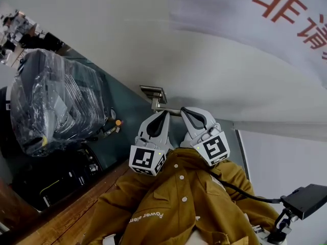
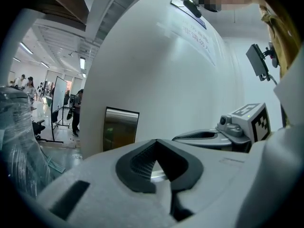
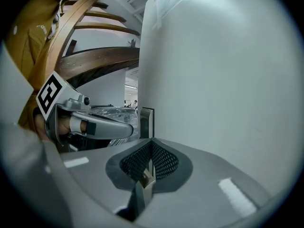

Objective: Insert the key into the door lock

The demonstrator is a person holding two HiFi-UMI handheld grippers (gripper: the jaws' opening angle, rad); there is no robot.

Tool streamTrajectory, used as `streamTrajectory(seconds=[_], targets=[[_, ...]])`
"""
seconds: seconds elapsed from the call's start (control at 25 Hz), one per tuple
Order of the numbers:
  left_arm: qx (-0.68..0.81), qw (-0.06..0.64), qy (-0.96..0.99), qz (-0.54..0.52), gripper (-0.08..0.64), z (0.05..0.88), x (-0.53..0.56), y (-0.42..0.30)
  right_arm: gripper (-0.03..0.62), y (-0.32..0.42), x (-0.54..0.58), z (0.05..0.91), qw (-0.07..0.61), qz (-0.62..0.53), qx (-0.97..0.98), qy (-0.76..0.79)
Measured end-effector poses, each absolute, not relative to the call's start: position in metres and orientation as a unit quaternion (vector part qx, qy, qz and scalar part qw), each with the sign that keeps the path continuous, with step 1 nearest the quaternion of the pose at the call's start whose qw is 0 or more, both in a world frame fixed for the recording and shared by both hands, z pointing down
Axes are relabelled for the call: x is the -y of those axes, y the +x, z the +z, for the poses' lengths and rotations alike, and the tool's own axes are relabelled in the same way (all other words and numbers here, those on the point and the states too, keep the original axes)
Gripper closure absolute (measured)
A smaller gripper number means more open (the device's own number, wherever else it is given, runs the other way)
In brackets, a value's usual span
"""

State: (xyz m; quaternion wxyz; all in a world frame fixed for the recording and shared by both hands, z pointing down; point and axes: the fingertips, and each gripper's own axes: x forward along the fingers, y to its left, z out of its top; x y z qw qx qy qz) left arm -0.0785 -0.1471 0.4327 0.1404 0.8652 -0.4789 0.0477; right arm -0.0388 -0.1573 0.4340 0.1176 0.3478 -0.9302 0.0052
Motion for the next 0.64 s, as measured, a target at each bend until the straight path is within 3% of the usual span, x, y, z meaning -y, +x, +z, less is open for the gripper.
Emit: streamTrajectory(seconds=[0.64], targets=[[0.477, 0.145, 0.865, 0.051, 0.558, 0.4338, 0.1459, -0.073, 0.588, -0.0382, 0.1523, 0.4281, 0.116, -0.002, 0.934, 0.338]])
